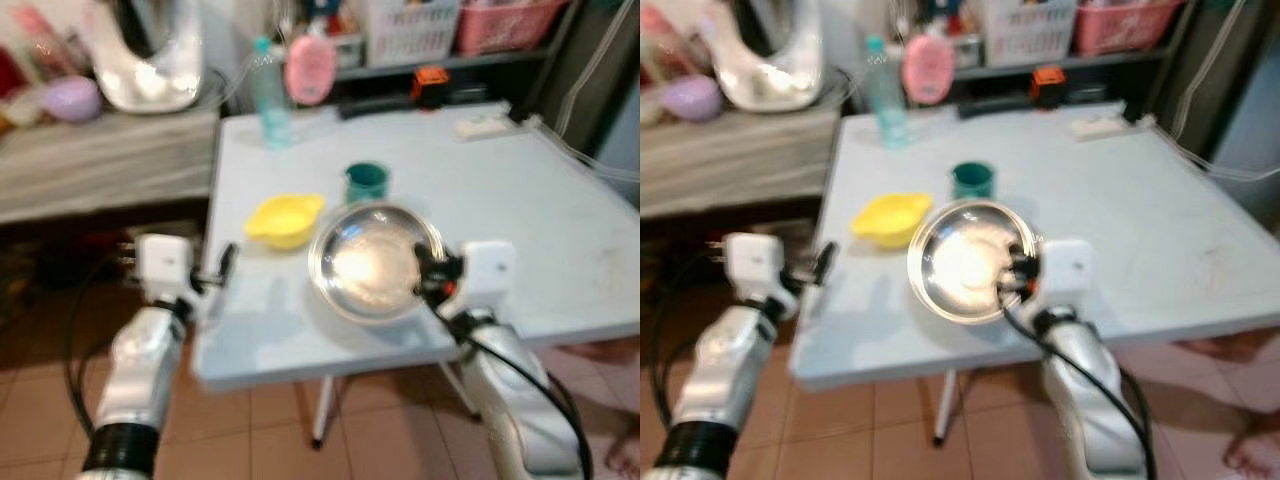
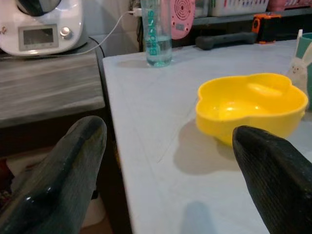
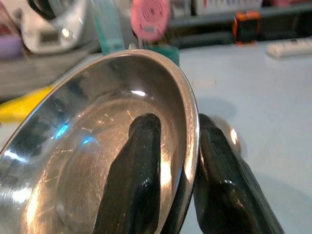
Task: Setting the table
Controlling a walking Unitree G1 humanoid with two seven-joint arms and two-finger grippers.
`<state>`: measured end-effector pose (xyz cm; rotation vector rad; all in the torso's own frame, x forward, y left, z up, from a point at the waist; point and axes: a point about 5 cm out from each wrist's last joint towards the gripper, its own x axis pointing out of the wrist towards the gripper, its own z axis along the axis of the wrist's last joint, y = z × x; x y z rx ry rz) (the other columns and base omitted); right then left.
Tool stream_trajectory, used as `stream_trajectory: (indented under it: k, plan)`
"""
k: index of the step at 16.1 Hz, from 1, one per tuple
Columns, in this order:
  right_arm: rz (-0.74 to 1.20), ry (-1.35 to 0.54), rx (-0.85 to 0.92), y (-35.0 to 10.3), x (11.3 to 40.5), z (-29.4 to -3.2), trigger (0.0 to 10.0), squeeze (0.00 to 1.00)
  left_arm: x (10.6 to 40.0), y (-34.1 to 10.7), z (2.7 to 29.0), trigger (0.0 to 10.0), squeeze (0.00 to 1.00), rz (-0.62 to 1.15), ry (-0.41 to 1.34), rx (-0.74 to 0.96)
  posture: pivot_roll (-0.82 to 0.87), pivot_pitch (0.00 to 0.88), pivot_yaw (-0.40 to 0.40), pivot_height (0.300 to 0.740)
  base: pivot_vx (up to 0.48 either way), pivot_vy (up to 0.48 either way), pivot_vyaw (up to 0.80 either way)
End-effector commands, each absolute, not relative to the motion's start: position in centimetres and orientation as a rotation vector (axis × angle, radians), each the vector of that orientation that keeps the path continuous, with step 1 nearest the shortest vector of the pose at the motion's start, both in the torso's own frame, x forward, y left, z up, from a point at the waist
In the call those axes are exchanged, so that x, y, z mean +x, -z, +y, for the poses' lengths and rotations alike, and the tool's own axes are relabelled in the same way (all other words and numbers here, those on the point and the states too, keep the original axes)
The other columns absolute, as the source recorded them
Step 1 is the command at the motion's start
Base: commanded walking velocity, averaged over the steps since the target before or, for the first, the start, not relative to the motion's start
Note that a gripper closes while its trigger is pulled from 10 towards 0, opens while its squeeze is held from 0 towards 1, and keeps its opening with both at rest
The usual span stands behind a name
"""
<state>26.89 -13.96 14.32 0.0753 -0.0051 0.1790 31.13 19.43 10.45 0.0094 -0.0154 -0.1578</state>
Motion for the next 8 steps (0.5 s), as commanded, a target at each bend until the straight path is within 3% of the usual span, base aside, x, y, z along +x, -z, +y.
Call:
stream_trajectory:
  k: [1,8]
  plan:
    - [-0.060,-0.216,0.082,-15.47,26.92,-13.21,10.0,0.00,31.27,-11.02,20.01,10.0,0.00,-0.032,0.137,0.037,-0.10,0.014,0.067,0.740,0.000,0.480,0.00]
    - [-0.062,-0.229,0.079,-15.44,27.07,-13.17,10.0,0.00,31.37,-11.05,20.25,10.0,0.00,-0.041,0.097,0.048,-0.10,0.002,0.063,0.740,0.000,0.480,0.68]
